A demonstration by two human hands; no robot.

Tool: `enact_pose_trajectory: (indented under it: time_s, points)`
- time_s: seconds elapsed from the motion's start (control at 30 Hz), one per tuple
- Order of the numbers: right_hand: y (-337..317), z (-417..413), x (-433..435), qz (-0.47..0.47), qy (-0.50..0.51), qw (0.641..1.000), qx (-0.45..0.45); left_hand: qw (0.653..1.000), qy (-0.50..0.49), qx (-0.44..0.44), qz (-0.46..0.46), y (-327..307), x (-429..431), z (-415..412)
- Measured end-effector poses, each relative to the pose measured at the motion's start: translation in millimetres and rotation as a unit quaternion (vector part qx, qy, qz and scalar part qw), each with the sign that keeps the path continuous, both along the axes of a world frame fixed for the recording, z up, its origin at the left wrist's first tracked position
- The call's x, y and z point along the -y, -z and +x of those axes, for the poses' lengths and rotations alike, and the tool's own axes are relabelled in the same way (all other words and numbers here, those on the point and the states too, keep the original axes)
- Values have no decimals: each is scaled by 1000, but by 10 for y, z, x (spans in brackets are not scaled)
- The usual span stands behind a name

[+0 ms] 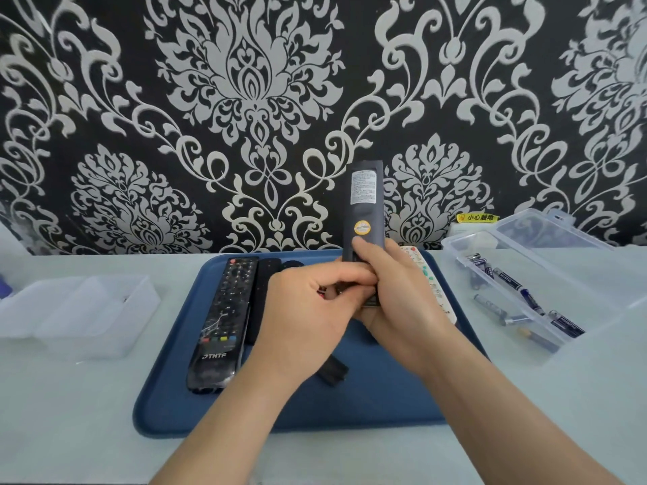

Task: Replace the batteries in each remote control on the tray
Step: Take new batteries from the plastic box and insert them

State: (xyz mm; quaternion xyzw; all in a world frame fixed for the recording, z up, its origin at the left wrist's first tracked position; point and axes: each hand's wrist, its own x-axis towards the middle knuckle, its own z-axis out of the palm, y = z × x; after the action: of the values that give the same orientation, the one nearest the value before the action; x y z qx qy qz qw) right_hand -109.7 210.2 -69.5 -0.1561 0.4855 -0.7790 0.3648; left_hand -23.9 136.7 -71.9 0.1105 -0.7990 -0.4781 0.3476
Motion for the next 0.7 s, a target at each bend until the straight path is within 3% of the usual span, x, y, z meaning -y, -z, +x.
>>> enact_pose_trajectory:
  time_s: [0.17, 0.3, 0.43, 0.57, 0.7]
  points:
    - [58, -11, 34, -23, -13, 998, 66, 999, -27, 9, 20, 12, 32, -42]
    - [50, -34, 22, -56, -25, 996, 60, 997, -61, 4, 48, 14, 68, -88]
    - [94, -56, 36, -34, -16, 999, 37, 995, -98, 29, -7, 6, 99, -76]
    - [118, -123, 26, -20, 13, 999, 27, 995, -61, 71, -32, -58, 154, 21]
    - [137, -123, 48, -11, 28, 999, 17, 988, -91, 41, -115, -52, 184, 74]
